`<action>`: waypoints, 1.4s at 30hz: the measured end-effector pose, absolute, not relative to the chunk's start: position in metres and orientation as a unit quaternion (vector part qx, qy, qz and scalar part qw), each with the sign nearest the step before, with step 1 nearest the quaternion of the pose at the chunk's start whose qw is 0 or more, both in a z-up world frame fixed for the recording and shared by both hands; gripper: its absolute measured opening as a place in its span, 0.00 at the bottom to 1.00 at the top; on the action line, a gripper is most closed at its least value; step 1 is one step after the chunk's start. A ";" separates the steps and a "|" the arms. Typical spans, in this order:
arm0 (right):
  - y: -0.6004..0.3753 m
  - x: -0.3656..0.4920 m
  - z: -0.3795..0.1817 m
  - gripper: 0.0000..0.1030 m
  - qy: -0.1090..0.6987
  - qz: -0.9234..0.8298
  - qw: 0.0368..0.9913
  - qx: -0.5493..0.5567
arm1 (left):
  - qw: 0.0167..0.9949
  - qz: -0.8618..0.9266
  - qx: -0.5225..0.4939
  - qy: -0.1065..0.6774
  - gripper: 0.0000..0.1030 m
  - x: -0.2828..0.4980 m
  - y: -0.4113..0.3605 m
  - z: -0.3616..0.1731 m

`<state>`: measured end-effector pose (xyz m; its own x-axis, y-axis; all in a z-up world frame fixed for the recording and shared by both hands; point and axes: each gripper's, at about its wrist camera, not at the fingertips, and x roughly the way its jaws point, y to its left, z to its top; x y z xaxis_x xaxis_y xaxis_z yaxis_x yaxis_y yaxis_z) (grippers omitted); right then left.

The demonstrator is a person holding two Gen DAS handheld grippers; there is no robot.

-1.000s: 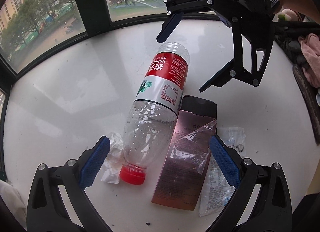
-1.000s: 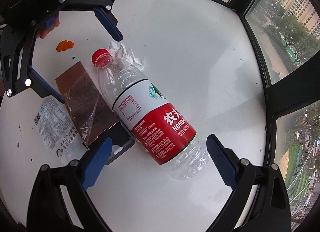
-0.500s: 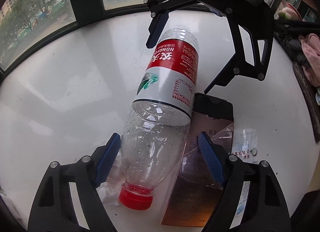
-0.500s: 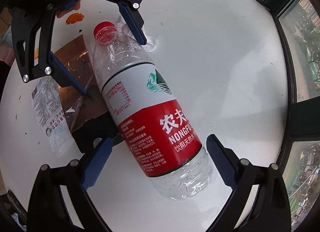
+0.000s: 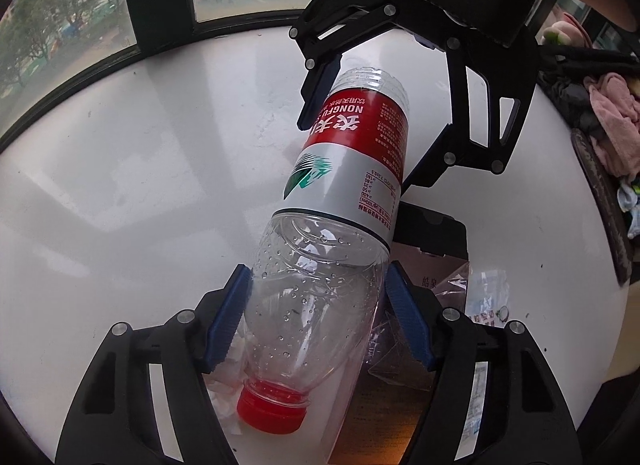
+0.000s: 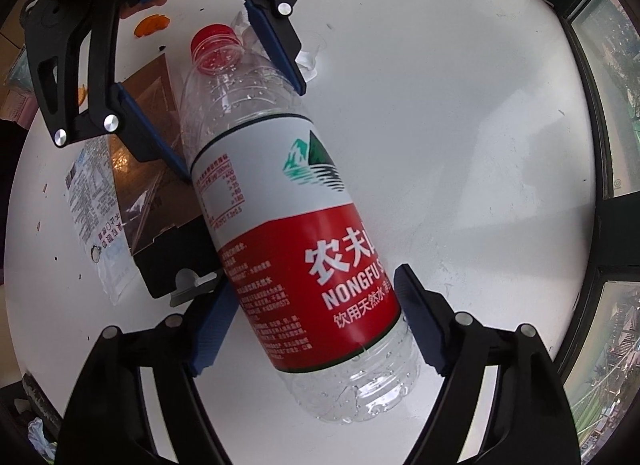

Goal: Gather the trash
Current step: 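Carry the bottle with both grippers over the bin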

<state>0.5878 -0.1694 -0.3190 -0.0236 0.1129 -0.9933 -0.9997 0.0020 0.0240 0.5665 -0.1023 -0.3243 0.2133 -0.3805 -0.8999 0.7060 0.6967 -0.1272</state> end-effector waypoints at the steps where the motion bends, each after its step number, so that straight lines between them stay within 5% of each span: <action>1: -0.170 0.587 -0.319 0.72 0.479 0.531 0.524 -0.462 | 0.762 -0.357 0.160 0.515 0.65 0.567 -0.103 -0.324; 19: -0.190 0.559 -0.275 0.72 0.468 0.509 0.555 -0.463 | 0.775 -0.371 0.171 0.482 0.64 0.558 -0.108 -0.290; 42: -0.141 0.430 -0.190 0.71 0.430 0.534 0.541 -0.487 | 0.806 -0.335 0.152 0.464 0.64 0.413 -0.064 -0.201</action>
<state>0.4300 -0.1406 -0.1897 0.0584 0.1588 -0.9856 -0.9968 -0.0455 -0.0664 0.4129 -0.0642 -0.2011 0.3449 -0.3993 -0.8495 0.6819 0.7285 -0.0656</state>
